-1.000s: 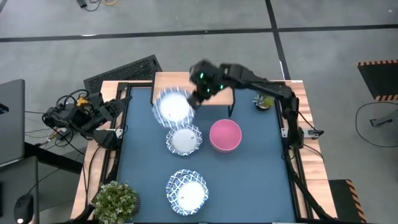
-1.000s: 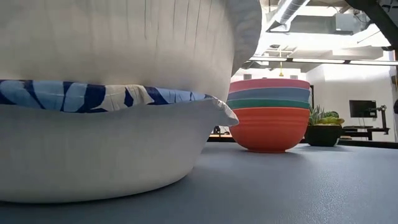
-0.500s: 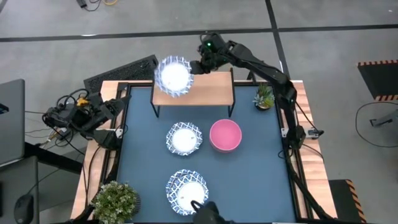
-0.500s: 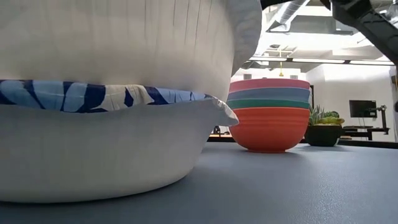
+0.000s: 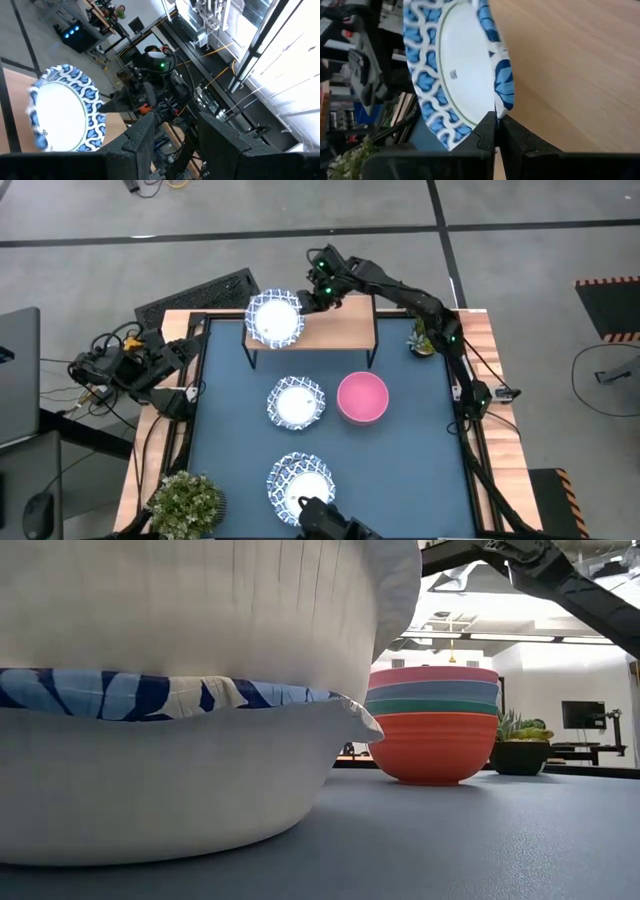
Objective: Place and stack bowls onto a shelf
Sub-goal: Put the white bowl on the shelf, then stack the white bowl on top of the white bowl on the shelf
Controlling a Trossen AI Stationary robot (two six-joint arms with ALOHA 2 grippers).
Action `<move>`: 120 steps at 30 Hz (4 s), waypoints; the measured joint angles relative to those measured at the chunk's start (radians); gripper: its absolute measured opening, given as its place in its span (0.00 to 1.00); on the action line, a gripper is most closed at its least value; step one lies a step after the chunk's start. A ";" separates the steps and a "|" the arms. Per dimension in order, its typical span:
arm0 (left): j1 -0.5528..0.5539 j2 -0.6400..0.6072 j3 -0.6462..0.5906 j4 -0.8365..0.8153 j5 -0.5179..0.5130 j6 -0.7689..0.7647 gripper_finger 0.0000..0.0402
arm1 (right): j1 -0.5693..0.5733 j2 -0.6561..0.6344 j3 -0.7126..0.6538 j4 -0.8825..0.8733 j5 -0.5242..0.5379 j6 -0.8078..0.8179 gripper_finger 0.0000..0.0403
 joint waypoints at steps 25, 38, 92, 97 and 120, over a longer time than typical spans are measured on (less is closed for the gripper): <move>0.000 0.000 0.000 -0.003 0.034 0.054 0.34 | -0.103 -0.120 0.001 0.094 -0.098 -0.026 0.44; 0.000 0.000 0.000 -0.029 0.066 0.051 0.34 | 0.278 -0.336 -0.001 -0.339 0.176 -0.604 0.42; 0.000 0.000 0.000 -0.280 0.086 -0.030 0.34 | 0.658 0.202 -0.078 -0.306 0.437 -0.968 0.24; 0.000 0.000 0.000 -0.279 0.086 -0.039 0.34 | 0.673 0.190 -0.074 -0.313 0.548 -0.956 0.10; 0.000 0.000 0.000 -0.274 0.084 -0.056 0.34 | 0.496 -0.222 0.092 -0.403 0.116 -0.978 0.05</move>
